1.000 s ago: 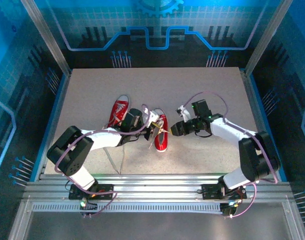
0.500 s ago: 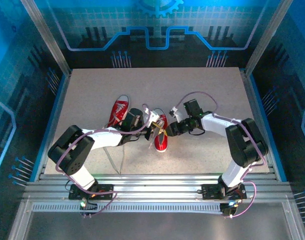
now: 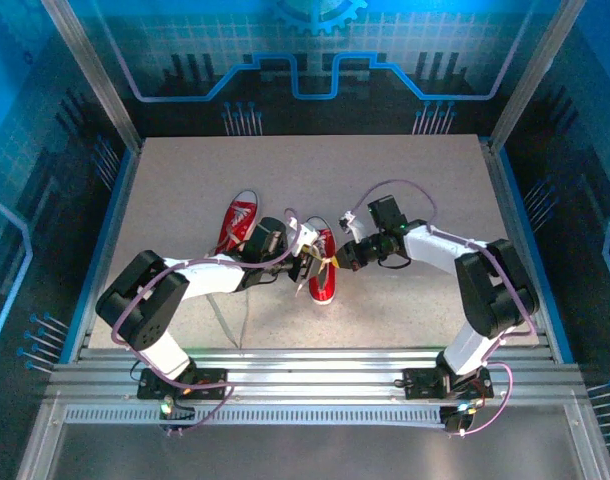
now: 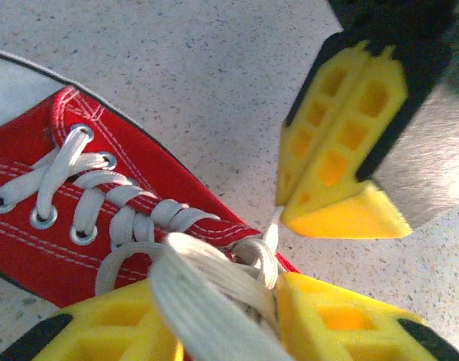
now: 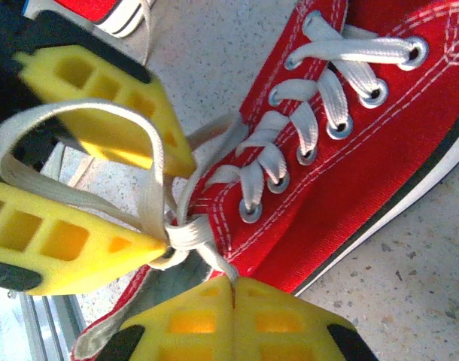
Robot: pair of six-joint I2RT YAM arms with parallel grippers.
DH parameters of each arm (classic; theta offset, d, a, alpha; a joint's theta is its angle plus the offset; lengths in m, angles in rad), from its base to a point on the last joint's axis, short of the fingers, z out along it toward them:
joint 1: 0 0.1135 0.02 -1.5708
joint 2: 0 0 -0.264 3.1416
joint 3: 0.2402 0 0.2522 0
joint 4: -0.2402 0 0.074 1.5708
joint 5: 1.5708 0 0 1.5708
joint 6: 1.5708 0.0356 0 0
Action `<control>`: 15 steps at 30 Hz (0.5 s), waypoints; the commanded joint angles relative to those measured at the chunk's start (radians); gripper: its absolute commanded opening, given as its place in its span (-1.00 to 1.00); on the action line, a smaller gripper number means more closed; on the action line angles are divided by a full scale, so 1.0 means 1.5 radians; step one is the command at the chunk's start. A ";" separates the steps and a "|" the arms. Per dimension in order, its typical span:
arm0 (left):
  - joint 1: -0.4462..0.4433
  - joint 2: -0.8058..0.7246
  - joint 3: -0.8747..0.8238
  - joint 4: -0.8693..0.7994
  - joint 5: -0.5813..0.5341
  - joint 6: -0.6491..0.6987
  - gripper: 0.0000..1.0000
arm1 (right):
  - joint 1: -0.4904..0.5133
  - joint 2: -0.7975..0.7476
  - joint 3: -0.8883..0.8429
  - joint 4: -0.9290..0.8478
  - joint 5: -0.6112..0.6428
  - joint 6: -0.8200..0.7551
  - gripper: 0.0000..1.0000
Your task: Tie the shoes
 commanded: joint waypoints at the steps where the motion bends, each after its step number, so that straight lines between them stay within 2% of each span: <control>1: 0.005 -0.002 0.014 0.001 -0.003 -0.007 -0.17 | 0.007 -0.029 -0.007 -0.027 0.001 -0.011 -1.00; 15: 0.005 -0.010 0.022 -0.009 -0.006 -0.001 -0.27 | -0.011 -0.067 -0.033 -0.054 0.028 0.014 -1.00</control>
